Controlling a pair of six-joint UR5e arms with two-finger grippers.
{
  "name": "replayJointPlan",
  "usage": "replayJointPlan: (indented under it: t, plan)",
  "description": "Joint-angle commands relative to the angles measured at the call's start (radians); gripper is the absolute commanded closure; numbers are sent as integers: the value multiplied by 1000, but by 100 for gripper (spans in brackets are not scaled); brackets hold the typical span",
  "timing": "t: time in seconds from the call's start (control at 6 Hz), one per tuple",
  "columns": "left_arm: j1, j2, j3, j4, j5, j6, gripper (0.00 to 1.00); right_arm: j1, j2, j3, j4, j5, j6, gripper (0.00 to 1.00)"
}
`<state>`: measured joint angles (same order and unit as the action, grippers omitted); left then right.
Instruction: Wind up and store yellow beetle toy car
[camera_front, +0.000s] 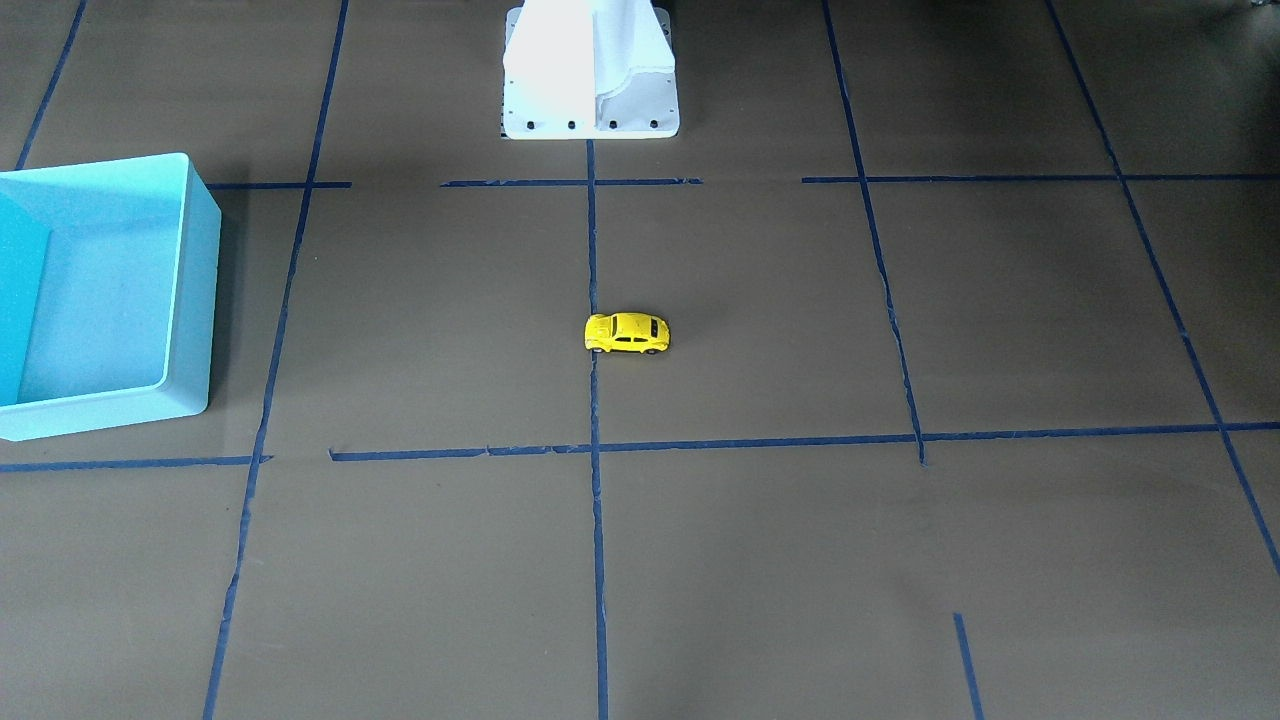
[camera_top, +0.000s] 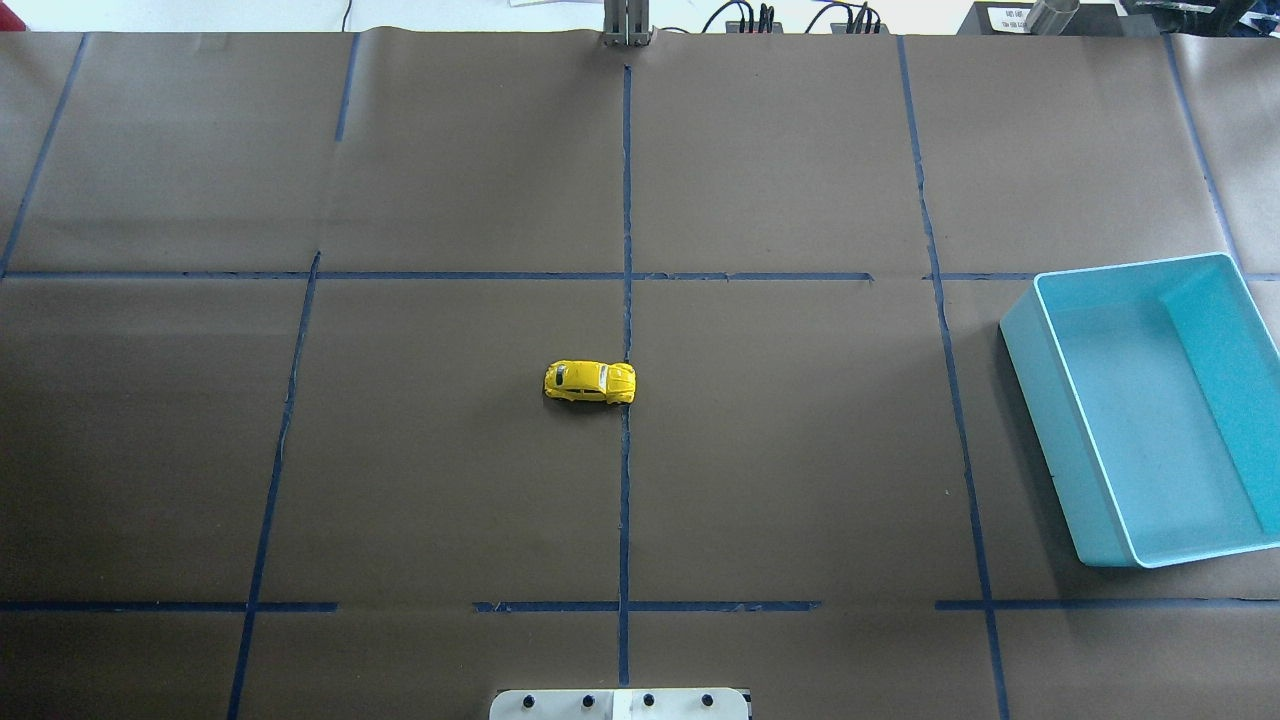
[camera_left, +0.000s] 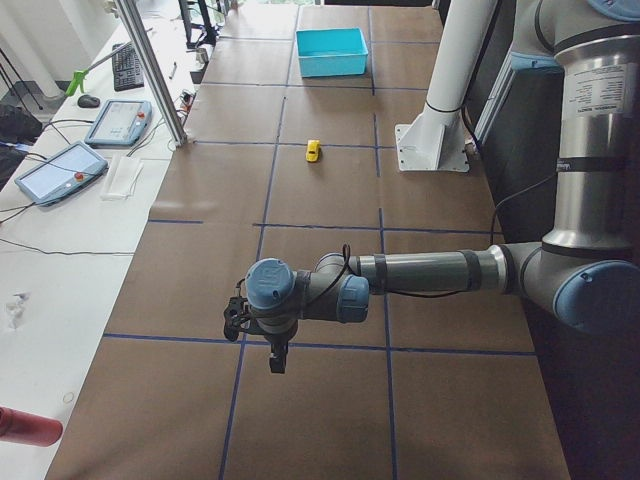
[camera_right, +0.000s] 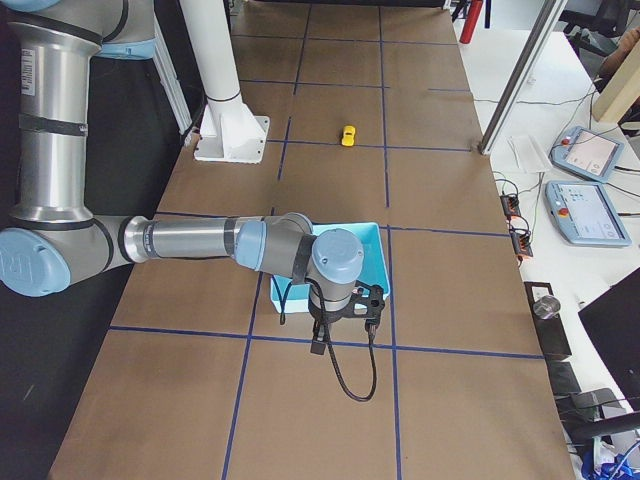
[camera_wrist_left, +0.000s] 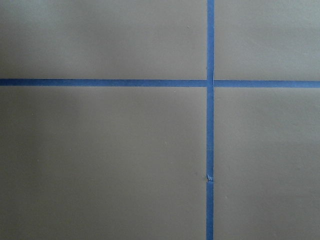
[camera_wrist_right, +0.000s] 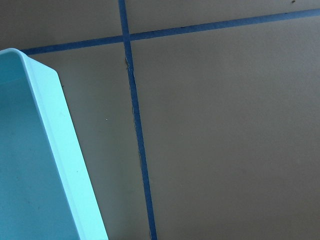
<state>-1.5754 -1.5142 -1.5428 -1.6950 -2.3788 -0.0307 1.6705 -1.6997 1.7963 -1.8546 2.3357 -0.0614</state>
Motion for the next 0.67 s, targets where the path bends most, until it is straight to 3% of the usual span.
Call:
replayJointPlan:
  t: [0.0,0.5]
  plan:
    - [0,2,4,-2,0,0,0,0,0,2,0,1,0,0]
    - [2,6,4,-6,-2,6,0,0,2,5,0,4,2,0]
